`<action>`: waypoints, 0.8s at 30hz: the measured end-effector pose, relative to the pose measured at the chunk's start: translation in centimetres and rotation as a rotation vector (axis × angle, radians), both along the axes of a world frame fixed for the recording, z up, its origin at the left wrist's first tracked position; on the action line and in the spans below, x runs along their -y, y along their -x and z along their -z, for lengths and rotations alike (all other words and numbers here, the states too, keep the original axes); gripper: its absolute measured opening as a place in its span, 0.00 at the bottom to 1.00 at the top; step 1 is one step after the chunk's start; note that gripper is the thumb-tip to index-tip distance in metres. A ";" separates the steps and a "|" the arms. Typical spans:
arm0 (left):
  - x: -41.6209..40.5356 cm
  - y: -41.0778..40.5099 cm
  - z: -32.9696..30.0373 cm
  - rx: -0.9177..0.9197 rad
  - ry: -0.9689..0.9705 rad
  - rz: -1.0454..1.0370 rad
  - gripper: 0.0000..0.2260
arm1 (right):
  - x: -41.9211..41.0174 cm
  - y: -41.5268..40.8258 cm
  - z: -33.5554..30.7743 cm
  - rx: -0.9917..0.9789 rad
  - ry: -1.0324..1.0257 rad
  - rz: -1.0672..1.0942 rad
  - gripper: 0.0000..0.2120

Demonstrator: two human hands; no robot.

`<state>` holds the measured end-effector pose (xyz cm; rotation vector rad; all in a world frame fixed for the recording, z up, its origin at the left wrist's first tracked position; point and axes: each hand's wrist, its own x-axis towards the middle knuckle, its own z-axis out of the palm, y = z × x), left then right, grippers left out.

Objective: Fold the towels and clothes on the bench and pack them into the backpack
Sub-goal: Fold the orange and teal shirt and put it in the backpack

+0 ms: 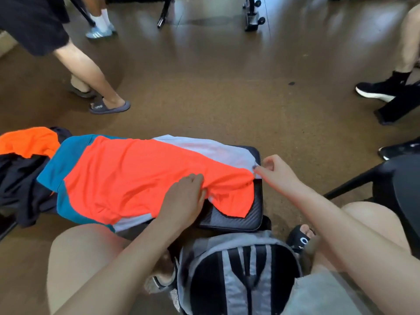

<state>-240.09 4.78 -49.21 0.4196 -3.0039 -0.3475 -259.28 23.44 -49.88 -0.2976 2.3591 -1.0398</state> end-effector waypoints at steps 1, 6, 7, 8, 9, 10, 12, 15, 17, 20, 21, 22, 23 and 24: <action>0.5 0.0 -0.4 -0.039 -0.089 -0.069 0.12 | -0.1 -0.9 0.1 0.002 0.005 -0.026 0.19; 3.7 0.8 -2.8 -0.257 -0.346 -0.295 0.12 | 0.4 -5.1 -0.7 -0.194 0.026 -0.200 0.17; 4.1 0.9 -3.1 -0.246 -0.331 -0.277 0.12 | 0.5 -6.0 -0.7 -0.285 0.000 -0.297 0.17; 4.4 1.0 -3.4 -0.220 -0.303 -0.254 0.12 | 0.6 -6.9 -0.6 -0.396 -0.047 -0.421 0.21; 4.6 1.1 -3.4 -0.191 -0.281 -0.233 0.10 | 0.7 -7.9 -0.3 -0.494 -0.103 -0.548 0.28; 4.7 1.2 -3.5 -0.170 -0.275 -0.217 0.10 | 0.8 -8.8 0.3 -0.572 -0.154 -0.645 0.35; 4.5 1.2 -3.6 -0.150 -0.302 -0.213 0.12 | 1.5 -10.5 1.4 -0.692 -0.243 -0.750 0.38; 4.2 0.9 -4.1 -0.148 -0.348 -0.238 0.17 | 2.4 -12.3 2.5 -0.816 -0.218 -0.780 0.22; 4.4 0.7 -4.5 -0.161 -0.342 -0.245 0.16 | 2.4 -12.6 2.3 -0.865 -0.130 -0.805 0.11; 5.0 0.5 -5.0 -0.152 -0.261 -0.279 0.15 | 1.7 -12.4 0.7 -0.680 -0.021 -0.744 0.07; 5.3 0.5 -5.2 -0.144 -0.229 -0.295 0.14 | 1.2 -12.1 -0.3 -0.492 0.038 -0.666 0.09; 5.7 0.4 -5.3 -0.142 -0.196 -0.305 0.13 | 0.6 -11.6 -1.1 -0.316 0.119 -0.544 0.08; 6.1 0.4 -5.4 -0.146 -0.172 -0.310 0.13 | -0.2 -10.8 -2.1 -0.183 0.204 -0.393 0.07; 6.5 0.3 -5.6 -0.150 -0.165 -0.317 0.12 | -1.1 -9.6 -2.7 -0.105 0.283 -0.234 0.06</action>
